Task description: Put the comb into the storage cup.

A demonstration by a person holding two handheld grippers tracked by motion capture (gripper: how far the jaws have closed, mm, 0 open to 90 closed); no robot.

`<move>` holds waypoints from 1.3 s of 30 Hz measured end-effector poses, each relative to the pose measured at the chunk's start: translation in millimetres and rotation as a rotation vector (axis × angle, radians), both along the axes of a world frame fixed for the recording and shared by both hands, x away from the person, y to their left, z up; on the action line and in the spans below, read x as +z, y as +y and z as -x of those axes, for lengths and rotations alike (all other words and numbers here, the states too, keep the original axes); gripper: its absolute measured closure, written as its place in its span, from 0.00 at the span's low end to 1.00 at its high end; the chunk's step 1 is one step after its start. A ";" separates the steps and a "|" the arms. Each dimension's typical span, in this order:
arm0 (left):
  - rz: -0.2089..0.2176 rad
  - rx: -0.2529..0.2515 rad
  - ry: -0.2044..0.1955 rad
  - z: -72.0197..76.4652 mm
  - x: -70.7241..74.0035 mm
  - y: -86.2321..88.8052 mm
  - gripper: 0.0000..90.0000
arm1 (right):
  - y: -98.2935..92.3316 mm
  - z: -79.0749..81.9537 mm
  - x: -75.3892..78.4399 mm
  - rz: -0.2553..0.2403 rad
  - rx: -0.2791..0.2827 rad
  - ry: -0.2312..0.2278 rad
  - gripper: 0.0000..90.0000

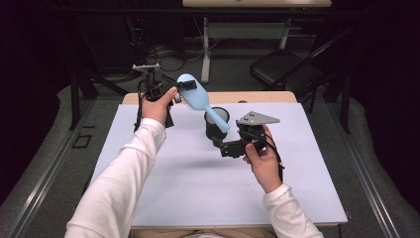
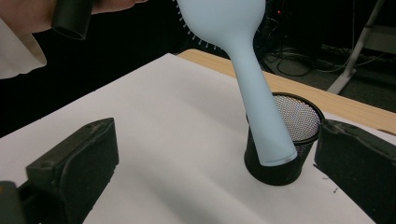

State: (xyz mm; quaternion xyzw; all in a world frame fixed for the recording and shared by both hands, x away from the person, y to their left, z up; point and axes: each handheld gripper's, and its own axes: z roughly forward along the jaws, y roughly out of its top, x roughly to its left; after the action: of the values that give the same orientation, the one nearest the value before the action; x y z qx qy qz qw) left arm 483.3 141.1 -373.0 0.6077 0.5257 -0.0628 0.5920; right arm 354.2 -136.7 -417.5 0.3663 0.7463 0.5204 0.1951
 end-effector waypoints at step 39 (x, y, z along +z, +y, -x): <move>-0.128 0.053 -0.207 -0.1 24.1 -19.5 0.56 | -6.2 -1.1 0.7 -0.022 -0.009 0.003 0.00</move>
State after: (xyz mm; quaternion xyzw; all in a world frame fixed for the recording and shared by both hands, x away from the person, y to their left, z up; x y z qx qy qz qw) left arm 483.4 121.5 -349.0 0.6334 0.4805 0.0498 0.6046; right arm 355.2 -142.9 -416.7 0.3725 0.7392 0.5270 0.1925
